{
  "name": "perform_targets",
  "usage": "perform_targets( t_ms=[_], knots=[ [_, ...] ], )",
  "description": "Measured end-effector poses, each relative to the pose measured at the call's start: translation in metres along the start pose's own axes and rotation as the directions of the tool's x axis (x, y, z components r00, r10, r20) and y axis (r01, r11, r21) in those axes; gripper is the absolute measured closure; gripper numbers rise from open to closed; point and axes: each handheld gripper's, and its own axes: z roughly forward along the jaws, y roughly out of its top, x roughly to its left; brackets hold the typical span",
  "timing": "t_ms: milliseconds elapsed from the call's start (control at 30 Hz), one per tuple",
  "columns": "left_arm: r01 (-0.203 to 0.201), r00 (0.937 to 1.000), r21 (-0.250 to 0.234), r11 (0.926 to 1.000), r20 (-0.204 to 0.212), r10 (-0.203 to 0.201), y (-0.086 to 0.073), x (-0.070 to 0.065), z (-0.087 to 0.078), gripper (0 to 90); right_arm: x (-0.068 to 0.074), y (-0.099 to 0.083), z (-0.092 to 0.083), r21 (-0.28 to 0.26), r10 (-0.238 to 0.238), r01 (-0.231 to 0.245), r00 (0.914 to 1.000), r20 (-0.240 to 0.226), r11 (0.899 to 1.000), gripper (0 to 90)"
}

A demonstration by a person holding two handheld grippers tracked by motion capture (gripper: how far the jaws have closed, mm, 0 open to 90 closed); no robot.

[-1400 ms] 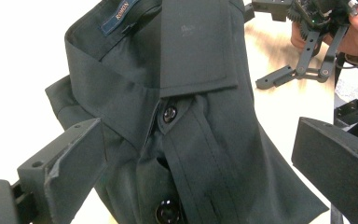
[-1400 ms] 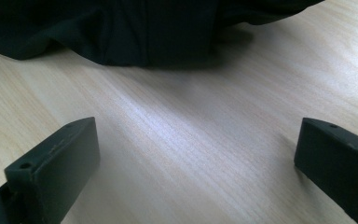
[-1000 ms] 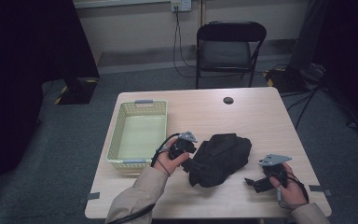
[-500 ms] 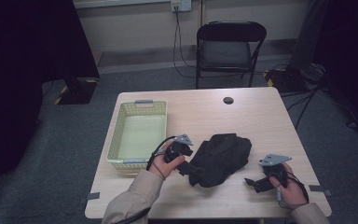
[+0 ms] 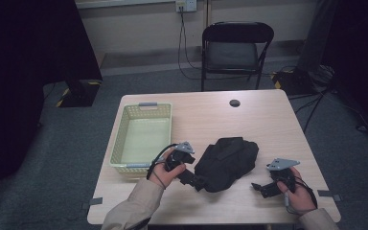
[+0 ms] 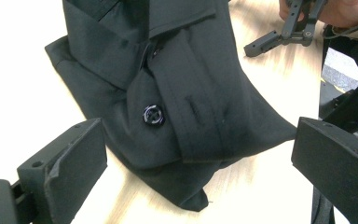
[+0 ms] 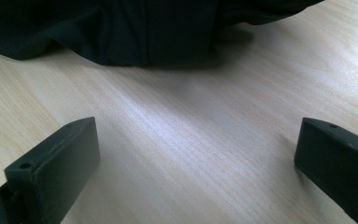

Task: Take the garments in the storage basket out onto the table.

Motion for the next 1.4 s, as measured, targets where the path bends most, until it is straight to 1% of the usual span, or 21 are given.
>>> perform_targets(
  t_ms=[100, 267, 533, 833, 900, 967, 1067, 1200, 1400],
  knots=[
    [-0.003, 1.0, 0.01, 0.9999, 0.002, 0.003, -0.003, 0.0, -0.001, 2.7, 0.0, 0.0, 0.0, 0.0, 0.0, 0.0, 1.0, 0.0, 1.0, 0.0],
    [-0.017, 0.9999, 0.009, 0.9998, 0.001, 0.017, -0.006, -0.002, -0.005, 2.7, 0.0, 0.0, 0.0, 0.0, 0.0, 0.0, 1.0, 0.0, 1.0, 0.0],
    [-0.008, 1.0, 0.009, 0.9999, -0.001, 0.008, -0.016, -0.002, -0.011, 2.7, 0.0, 0.0, 0.0, 0.0, 0.0, 0.0, 1.0, 0.0, 1.0, 0.0],
    [0.008, 1.0, 0.001, 1.0, -0.005, -0.008, -0.029, 0.001, -0.016, 2.7, 0.0, 0.0, 0.0, 0.0, 0.001, -0.001, 1.0, 0.0, 1.0, 0.0],
    [0.006, 1.0, 0.003, 1.0, -0.006, -0.006, -0.031, 0.001, -0.018, 2.7, 0.0, 0.0, 0.0, 0.0, 0.0, 0.0, 1.0, 0.0, 1.0, 0.0],
    [0.009, 0.9999, 0.003, 1.0, -0.012, -0.009, -0.034, 0.001, -0.019, 2.7, 0.0, 0.0, 0.0, 0.0, 0.0, 0.0, 1.0, 0.0, 1.0, 0.0],
    [0.005, 0.9999, -0.002, 1.0, -0.012, -0.005, -0.037, 0.001, -0.022, 2.7, 0.0, 0.0, 0.0, 0.0, 0.0, 0.0, 1.0, 0.0, 1.0, 0.0],
    [-0.001, 0.9999, 0.004, 1.0, -0.016, 0.001, -0.042, 0.002, -0.023, 2.7, 0.0, 0.0, 0.0, 0.0, 0.0, 0.0, 1.0, 0.0, 1.0, 0.0],
    [-0.029, 0.9994, 0.007, 0.9995, -0.018, 0.029, -0.047, 0.001, -0.025, 2.9, 0.0, 0.0, 0.0, 0.0, 0.0, 0.0, 1.0, 0.0, 1.0, 0.0]
  ],
)
